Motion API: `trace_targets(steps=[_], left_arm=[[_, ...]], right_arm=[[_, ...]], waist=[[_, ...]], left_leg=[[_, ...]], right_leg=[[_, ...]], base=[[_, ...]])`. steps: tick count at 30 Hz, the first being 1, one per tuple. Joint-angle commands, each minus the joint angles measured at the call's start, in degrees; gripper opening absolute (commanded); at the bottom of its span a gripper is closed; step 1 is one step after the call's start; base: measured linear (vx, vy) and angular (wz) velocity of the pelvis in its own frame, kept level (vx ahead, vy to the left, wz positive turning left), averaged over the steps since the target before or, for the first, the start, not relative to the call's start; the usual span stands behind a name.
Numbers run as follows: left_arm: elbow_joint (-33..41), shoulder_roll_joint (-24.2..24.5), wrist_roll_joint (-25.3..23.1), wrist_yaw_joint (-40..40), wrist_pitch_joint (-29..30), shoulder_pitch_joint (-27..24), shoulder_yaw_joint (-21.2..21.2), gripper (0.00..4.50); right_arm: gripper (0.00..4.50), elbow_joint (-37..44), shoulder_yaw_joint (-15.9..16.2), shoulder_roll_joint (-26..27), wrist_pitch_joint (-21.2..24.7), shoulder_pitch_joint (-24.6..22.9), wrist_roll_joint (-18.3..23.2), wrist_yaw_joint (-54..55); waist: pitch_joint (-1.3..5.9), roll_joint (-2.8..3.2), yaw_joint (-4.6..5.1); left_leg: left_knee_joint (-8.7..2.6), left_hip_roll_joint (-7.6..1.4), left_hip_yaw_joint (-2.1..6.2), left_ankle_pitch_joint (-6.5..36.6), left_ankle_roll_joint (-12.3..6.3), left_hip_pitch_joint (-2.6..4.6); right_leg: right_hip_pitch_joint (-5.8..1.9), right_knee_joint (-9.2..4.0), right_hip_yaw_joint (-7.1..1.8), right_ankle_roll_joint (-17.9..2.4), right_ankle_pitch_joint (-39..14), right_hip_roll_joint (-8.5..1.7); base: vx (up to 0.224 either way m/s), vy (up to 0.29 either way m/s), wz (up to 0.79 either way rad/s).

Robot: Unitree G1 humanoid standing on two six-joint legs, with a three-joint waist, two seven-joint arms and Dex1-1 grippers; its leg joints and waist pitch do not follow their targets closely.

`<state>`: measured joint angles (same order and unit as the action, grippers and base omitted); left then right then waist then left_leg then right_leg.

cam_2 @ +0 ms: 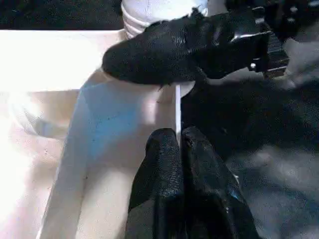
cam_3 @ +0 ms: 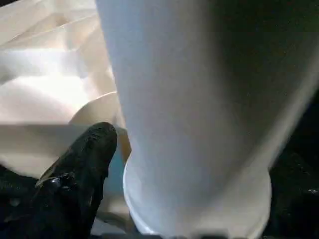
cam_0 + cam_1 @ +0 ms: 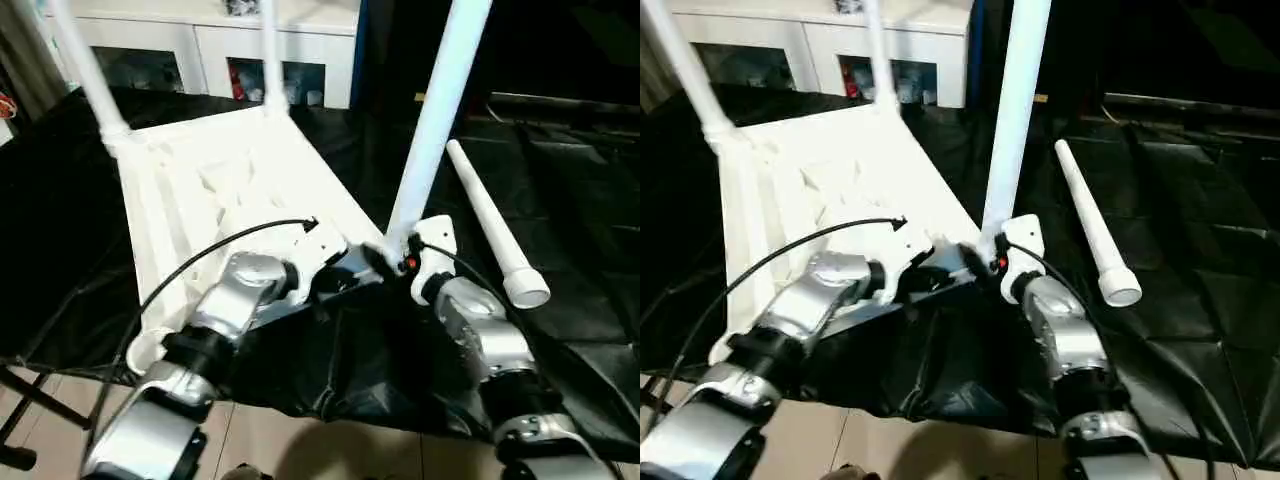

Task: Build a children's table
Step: Rotate leg to tighten

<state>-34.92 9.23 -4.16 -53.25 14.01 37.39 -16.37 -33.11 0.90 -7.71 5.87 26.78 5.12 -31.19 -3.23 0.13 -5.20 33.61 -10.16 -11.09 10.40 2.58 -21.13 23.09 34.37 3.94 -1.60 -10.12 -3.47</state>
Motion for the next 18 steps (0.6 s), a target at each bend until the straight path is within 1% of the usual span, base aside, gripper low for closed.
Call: trace_targets(steps=[1,2,3,6,7,8,9,10,12,16,18], left_arm=[[3.8,-0.2,2.3,-5.3,-3.7,0.3,-2.4,0.0],[4.0,0.2,2.3,-5.9,-3.9,0.2,-2.5,0.0],[4.4,1.5,2.4,-7.8,-4.5,-0.1,-2.7,0.0],[5.3,3.6,2.8,-11.0,-5.2,-0.6,-2.8,0.0],[5.5,4.3,3.0,-12.0,-5.3,-0.6,-2.7,0.0],[5.5,4.9,3.1,-13.1,-5.7,-0.6,-2.7,0.0],[5.5,5.7,3.2,-14.2,-6.0,-0.6,-2.7,0.0],[5.7,6.9,3.5,-16.6,-6.4,-0.8,-2.9,0.0],[5.9,7.7,3.7,-18.2,-6.8,-0.9,-3.1,0.0],[6.1,8.8,4.3,-20.6,-7.2,-0.9,-3.3,0.0],[6.5,9.6,4.7,-22.2,-7.3,-1.1,-3.6,0.0]], right_arm=[[3.94,2.0,5.5,-0.4,-0.6,-0.9,0.7,-8.7],[3.94,2.3,5.7,-0.9,-0.6,-1.1,0.8,-9.8],[3.94,3.7,6.4,-2.7,-0.6,-1.6,1.3,-13.5],[3.94,6.2,7.4,-5.6,0.1,-2.7,2.3,-19.9],[3.94,7.0,7.8,-6.5,0.5,-3.0,2.6,-22.0],[3.94,7.9,8.3,-7.6,1.1,-3.3,3.0,-24.1],[3.94,8.8,8.9,-8.8,1.7,-3.6,3.4,-26.4],[3.94,10.5,10.4,-10.9,2.6,-4.2,4.1,-30.9],[3.94,11.7,11.2,-12.1,3.3,-4.5,4.6,-33.7],[3.94,13.0,11.8,-12.9,4.4,-4.5,5.5,-36.4],[3.68,13.6,12.3,-13.3,4.8,-4.5,5.6,-37.8]], waist=[[3.96,-0.02,-0.21],[3.98,-0.05,-0.31],[3.86,-0.14,-0.21],[3.85,-0.08,-0.64],[3.85,-0.11,-0.93],[3.9,-0.04,-1.14],[3.85,-0.14,-1.32],[3.94,-0.07,-1.82],[3.97,0.02,-2.11],[3.93,-0.07,-2.79],[3.95,-0.08,-2.87]], left_leg=[[-3.56,-3.39,1.58,9.1,-3.71,0.65],[-3.58,-3.39,1.63,9.4,-3.79,0.7],[-3.6,-3.35,1.55,9.6,-3.85,0.66],[-3.62,-3.55,1.56,10.0,-3.91,0.78],[-3.6,-3.64,1.54,10.2,-3.93,0.83],[-3.56,-3.7,1.5,9.9,-3.84,0.83],[-3.6,-3.64,1.55,9.8,-3.88,0.86],[-3.44,-3.7,1.43,9.6,-4.16,0.9],[-3.45,-3.81,1.44,9.5,-4.3,0.92],[-3.51,-3.85,1.51,10.2,-3.53,0.98],[-3.55,-3.8,1.52,10.2,-3.16,0.97]], right_leg=[[-3.37,-3.8,-3.18,-12.7,-8.0,-5.61],[-3.43,-3.88,-3.08,-12.6,-8.7,-5.62],[-3.36,-3.94,-3.11,-12.5,-9.0,-5.51],[-3.27,-3.92,-3.12,-12.3,-10.1,-5.54],[-3.31,-3.94,-3.07,-12.2,-10.5,-5.51],[-3.15,-3.79,-3.1,-12.3,-10.3,-5.49],[-3.27,-3.92,-3.02,-12.1,-10.5,-5.4],[-3.18,-3.77,-3.07,-12.1,-10.1,-5.42],[-3.02,-3.71,-3.04,-12.3,-9.9,-5.48],[-2.92,-3.81,-3.05,-12.0,-11.9,-5.64],[-2.91,-3.82,-3.05,-11.7,-12.4,-5.63]], base=[[0.0,0.0,0.0],[0.0,0.0,0.0],[0.0,0.0,0.0],[0.0,0.0,0.0],[0.0,0.0,0.0],[0.0,0.0,0.0],[0.0,0.0,0.0],[0.0,0.0,0.0],[0.0,0.0,0.0],[0.0,0.0,0.0],[0.0,0.0,0.0]])
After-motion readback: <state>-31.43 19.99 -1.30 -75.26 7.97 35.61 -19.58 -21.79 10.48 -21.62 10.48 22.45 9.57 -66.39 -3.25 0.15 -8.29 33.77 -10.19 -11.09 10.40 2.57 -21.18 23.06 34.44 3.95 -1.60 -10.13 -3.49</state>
